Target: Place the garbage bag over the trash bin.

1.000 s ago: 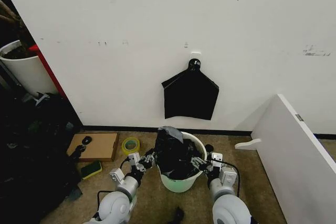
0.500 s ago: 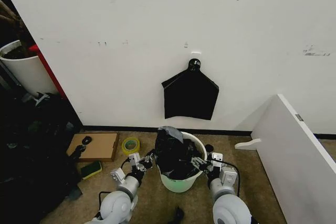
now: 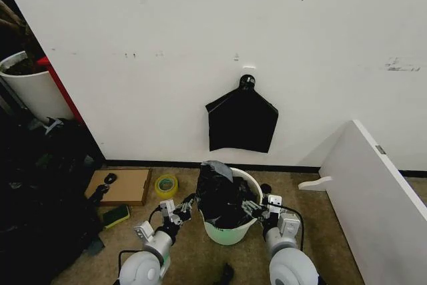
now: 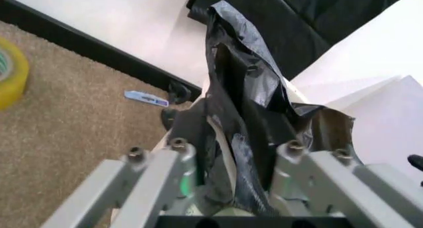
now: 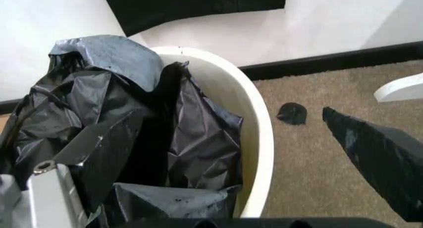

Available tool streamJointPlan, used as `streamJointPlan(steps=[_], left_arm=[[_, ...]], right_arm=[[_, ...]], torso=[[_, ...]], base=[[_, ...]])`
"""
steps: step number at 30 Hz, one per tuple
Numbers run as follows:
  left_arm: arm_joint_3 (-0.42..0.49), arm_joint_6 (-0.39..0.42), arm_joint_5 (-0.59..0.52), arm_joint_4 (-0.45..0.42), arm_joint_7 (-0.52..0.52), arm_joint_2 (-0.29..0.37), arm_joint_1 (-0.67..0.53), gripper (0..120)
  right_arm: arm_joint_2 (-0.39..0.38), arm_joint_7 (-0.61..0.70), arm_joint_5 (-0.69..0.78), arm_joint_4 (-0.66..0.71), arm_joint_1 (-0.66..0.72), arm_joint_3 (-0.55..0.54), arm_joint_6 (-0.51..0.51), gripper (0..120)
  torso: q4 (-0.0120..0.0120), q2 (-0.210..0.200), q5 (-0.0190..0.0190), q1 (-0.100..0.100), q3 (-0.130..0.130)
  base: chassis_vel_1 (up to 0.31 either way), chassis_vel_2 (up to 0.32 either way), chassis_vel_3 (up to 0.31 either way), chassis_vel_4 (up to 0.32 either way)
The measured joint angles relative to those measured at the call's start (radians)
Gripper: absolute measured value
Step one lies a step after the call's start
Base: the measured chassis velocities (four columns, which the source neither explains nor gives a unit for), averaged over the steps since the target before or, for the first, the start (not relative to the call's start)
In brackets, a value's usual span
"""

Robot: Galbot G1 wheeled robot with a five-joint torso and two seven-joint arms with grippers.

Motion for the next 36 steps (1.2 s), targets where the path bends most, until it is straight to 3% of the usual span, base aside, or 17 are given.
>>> streamJointPlan(steps=[3,4,9,11,15,17,27,36], left_arm=[[0.001,0.000,-0.001,0.003,0.000,-0.001,-0.003,28],[0.004,0.000,-0.002,0.009,0.000,-0.004,-0.010,38],[0.007,0.001,-0.007,0.018,0.001,-0.009,-0.019,59],[0.008,0.001,-0.010,0.021,0.000,-0.010,-0.022,62],[0.013,0.005,-0.018,0.035,-0.002,-0.016,-0.036,43],[0.013,0.005,-0.018,0.036,-0.002,-0.017,-0.038,41],[0.017,0.004,-0.020,0.058,-0.002,-0.023,-0.054,1],[0.012,0.001,-0.019,0.050,-0.005,-0.022,-0.049,0]], right_arm=[[0.000,0.000,0.000,0.001,-0.001,0.000,-0.001,100],[0.000,0.000,0.001,0.003,-0.002,0.000,-0.001,100],[0.000,0.000,0.002,0.005,-0.003,0.001,-0.002,100],[0.000,0.000,0.002,0.006,-0.004,0.001,-0.003,100],[0.000,0.000,0.005,0.006,-0.004,0.002,-0.004,100],[0.001,0.000,0.005,0.006,-0.004,0.003,-0.004,100],[0.002,0.001,0.013,0.007,-0.003,0.005,-0.006,100],[0.006,0.002,0.013,0.006,-0.001,0.003,-0.006,100]], torso=[[0.0000,0.000,0.0000,0.000,0.000],[0.0000,0.000,-0.0001,0.000,0.000],[0.0000,0.000,0.0000,0.000,0.000],[0.0001,0.000,0.0000,0.000,0.000],[0.0001,0.000,-0.0001,0.000,0.000],[0.0001,0.000,-0.0001,0.000,0.000],[0.0001,0.000,0.0000,0.000,0.000],[0.0002,0.000,0.0000,0.000,0.000]], base=[[0.000,0.000,0.000,0.000],[0.000,0.000,0.000,0.000],[0.000,0.000,0.000,0.000],[0.000,0.000,0.000,0.000],[0.000,0.000,0.000,0.000],[0.000,0.000,0.000,0.000],[0.000,0.000,0.000,0.000],[0.000,0.000,0.000,0.000]])
